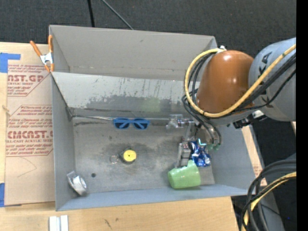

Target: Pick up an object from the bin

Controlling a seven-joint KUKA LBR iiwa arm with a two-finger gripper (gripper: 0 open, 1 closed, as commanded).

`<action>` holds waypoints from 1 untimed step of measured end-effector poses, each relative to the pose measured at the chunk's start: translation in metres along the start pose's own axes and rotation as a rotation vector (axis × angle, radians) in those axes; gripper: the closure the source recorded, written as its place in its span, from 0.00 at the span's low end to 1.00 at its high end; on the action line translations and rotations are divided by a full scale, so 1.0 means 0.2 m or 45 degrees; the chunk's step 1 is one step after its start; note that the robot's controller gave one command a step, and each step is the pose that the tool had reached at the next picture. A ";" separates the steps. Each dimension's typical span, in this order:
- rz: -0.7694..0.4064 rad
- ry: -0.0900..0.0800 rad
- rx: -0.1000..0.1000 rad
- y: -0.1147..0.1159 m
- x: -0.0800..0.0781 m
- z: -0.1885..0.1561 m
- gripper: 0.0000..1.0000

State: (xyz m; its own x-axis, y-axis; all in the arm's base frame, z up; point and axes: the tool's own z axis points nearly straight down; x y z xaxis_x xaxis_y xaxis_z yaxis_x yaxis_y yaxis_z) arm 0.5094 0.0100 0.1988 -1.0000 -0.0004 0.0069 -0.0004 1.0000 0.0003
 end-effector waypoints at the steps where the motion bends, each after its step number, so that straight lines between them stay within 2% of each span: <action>1: -0.295 -0.001 -0.001 -0.10 0.09 0.45 0.00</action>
Offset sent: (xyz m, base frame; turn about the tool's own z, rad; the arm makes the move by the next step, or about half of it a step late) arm -0.0164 -0.0212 -0.0867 -0.2313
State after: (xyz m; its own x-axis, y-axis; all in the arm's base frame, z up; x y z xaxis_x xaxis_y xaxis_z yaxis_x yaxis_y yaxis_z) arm 0.4912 -0.0107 0.1090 -0.9733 -0.2296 0.0061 -0.2296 0.9733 0.0023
